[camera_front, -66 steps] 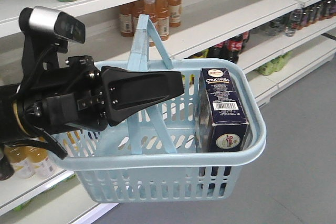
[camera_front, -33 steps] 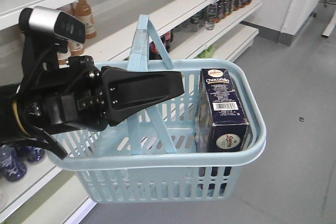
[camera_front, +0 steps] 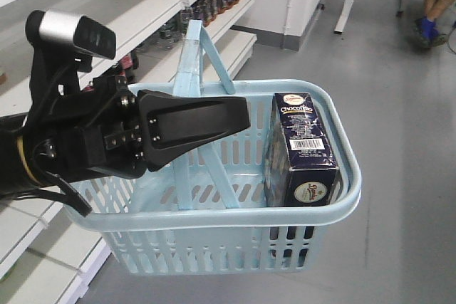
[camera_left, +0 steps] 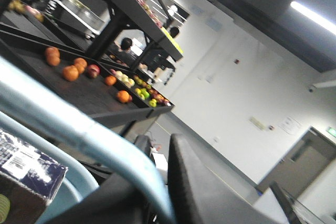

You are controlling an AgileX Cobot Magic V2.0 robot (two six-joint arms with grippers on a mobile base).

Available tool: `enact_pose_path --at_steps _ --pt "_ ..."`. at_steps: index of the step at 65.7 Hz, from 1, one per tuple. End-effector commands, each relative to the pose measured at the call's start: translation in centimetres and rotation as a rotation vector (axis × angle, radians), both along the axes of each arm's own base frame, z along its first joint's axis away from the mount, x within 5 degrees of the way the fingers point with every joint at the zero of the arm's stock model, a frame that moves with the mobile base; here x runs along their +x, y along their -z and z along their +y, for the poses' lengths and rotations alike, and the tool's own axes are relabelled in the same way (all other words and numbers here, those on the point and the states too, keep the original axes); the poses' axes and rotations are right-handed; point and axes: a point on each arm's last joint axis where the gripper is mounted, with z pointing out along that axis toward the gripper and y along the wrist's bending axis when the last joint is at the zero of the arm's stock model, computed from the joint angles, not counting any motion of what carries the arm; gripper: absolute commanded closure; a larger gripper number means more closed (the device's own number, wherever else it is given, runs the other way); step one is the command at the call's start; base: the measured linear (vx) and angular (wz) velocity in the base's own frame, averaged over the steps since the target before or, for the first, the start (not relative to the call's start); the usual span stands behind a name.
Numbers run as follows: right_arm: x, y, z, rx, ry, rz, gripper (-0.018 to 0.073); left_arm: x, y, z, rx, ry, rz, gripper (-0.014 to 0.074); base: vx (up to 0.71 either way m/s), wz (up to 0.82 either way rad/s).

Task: Left arm holds basket, right arm returns cookies
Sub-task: 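Turn the base along the shelves while the left gripper holds the basket, then turn the base past the desk area carrying the basket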

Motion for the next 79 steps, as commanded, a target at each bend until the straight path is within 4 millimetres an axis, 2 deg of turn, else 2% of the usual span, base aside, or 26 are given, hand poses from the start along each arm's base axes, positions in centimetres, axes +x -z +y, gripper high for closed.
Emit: enact_pose_path --at_steps 1,47,79 --pt "0.08 -0.09 -0.06 -0.013 0.007 -0.057 0.0562 -1.13 -2.86 0.49 -0.164 0.054 -0.064 0.0599 0.12 -0.49" --pt "0.08 -0.09 -0.06 -0.013 0.007 -0.057 0.0562 -1.13 -2.86 0.49 -0.164 0.054 -0.064 0.0599 0.11 -0.43" --pt "0.08 -0.09 -0.06 -0.013 0.007 -0.057 0.0562 -1.13 -2.86 0.49 -0.164 0.054 -0.064 0.0599 0.08 -0.17"
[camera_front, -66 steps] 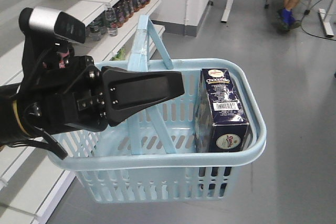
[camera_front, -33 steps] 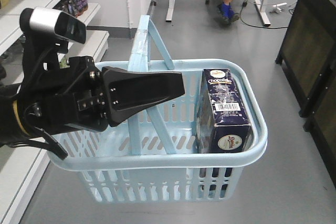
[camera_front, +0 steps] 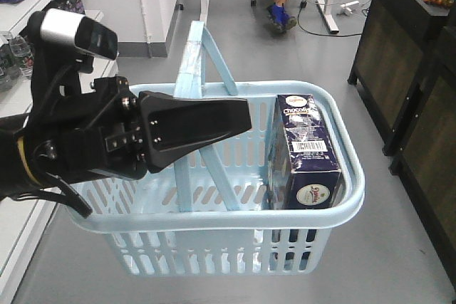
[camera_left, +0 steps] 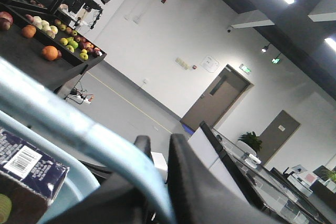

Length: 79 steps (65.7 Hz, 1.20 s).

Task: Left arm holds basket, right arm returns cookies
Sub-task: 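Turn the base past the desk area carrying the basket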

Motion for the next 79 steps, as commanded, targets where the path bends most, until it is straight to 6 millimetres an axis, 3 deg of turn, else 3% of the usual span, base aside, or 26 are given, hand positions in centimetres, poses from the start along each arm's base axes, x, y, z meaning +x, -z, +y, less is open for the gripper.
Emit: enact_pose_path --at_steps 1,79 --pt "0.08 -0.09 -0.06 -0.013 0.007 -0.057 0.0562 -1.12 -2.85 0.49 -0.164 0.053 -0.064 0.0599 0.1 -0.04" --pt "0.08 -0.09 -0.06 -0.013 0.007 -0.057 0.0562 -1.13 -2.85 0.49 -0.164 0.055 -0.065 0.0596 0.25 0.02"
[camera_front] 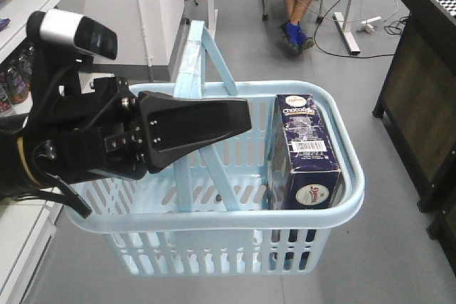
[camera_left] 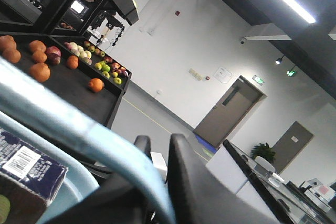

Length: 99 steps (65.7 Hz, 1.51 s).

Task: Left arm holds basket, right arm returns cookies
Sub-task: 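Turn the base past the desk area carrying the basket, then drive up to the snack shelf holding the basket in the left gripper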

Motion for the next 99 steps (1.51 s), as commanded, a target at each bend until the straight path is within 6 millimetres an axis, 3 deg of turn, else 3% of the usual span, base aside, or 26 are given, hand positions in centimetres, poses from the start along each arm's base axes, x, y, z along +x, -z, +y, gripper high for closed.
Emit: enact_pose_path --at_steps 1,64,99 --pt "0.08 -0.09 -0.06 -0.013 0.007 -0.057 0.0562 -1.1 -2.83 0.49 -0.162 0.051 -0.063 0.0596 0.39 0.07" --pt "0.08 -0.09 -0.06 -0.013 0.007 -0.057 0.0562 -1.1 -2.84 0.49 -0.162 0.051 -0.063 0.0596 0.45 0.02" --pt "0.08 -0.09 -0.06 -0.013 0.007 -0.057 0.0562 -1.09 -2.83 0.49 -0.162 0.05 -0.063 0.0596 0.38 0.26"
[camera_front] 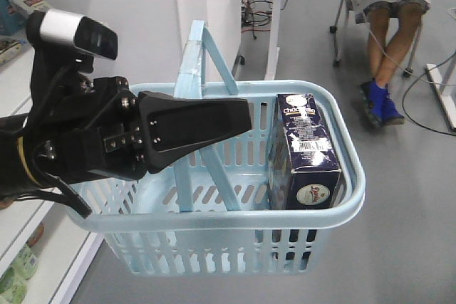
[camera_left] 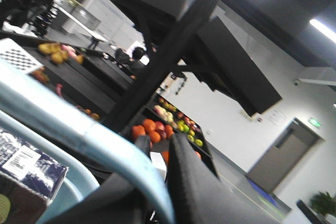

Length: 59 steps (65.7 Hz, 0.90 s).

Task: Left arm holds basket, right arm returns cookies
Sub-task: 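Drive up to the snack shelf holding the basket in the left gripper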

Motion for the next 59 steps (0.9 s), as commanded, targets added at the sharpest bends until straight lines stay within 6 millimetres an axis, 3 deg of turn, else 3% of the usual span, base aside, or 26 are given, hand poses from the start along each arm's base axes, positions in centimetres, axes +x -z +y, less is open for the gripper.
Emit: enact_pose_path --at_steps 1,59 --pt "0.08 -0.1 -0.06 -0.013 0.007 -0.058 0.0562 -1.08 -2.84 0.5 -0.161 0.048 -0.063 0.0596 0.31 0.4" --pt "0.08 -0.1 -0.06 -0.013 0.007 -0.058 0.0562 -1.08 -2.84 0.5 -0.161 0.048 -0.063 0.0596 0.18 0.46"
